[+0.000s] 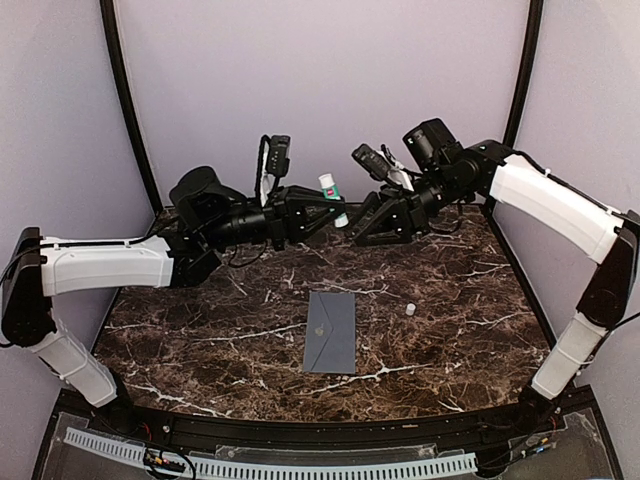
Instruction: Place the letter into the envelope and seal it
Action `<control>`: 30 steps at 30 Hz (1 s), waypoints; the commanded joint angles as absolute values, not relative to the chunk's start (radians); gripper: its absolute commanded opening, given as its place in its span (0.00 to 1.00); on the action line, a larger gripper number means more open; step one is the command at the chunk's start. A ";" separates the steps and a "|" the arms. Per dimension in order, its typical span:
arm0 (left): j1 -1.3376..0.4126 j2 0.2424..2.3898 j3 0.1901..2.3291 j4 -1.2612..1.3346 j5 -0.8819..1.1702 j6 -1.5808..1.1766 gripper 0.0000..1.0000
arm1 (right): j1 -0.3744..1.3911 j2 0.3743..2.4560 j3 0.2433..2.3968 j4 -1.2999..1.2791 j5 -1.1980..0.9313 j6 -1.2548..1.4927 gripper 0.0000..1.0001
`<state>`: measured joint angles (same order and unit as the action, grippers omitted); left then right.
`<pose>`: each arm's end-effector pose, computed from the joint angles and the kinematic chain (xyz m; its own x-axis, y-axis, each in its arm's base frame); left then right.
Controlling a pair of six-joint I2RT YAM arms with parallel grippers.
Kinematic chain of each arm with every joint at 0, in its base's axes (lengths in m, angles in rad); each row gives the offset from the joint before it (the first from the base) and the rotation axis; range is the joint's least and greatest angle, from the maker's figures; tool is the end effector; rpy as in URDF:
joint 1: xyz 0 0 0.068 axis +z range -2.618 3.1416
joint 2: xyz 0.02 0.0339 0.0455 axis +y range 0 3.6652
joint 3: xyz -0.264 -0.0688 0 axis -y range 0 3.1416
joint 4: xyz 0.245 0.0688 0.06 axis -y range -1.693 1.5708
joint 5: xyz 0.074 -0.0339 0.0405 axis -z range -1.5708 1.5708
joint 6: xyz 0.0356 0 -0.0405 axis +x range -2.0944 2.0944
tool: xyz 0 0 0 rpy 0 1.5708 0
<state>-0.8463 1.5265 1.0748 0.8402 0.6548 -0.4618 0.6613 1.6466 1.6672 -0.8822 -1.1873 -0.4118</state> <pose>0.2154 -0.2761 0.3630 -0.2063 -0.3001 -0.9313 0.9780 -0.0336 -0.2058 0.2485 0.2352 0.3755 -0.2661 -0.3968 -0.8785 -0.8871 -0.2558 0.3843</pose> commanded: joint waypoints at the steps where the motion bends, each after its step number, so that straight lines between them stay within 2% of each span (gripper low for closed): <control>1: -0.845 1.544 1.102 0.918 0.746 -0.509 0.00 | 0.693 1.664 1.736 -0.893 -1.265 -0.430 0.44; 9: -0.845 1.560 1.099 0.940 0.749 -0.524 0.00 | 0.709 1.686 1.750 -0.880 -1.279 -0.401 0.40; 23: -0.840 1.563 1.096 0.921 0.733 -0.509 0.00 | 0.709 1.710 1.753 -0.820 -1.299 -0.300 0.13; 26: -0.839 1.562 1.100 0.892 0.716 -0.497 0.00 | 0.709 1.711 1.756 -0.796 -1.247 -0.255 0.08; 30: -0.848 1.557 1.107 0.818 0.587 -0.475 0.00 | 0.709 1.678 1.739 -0.720 -1.068 -0.157 0.02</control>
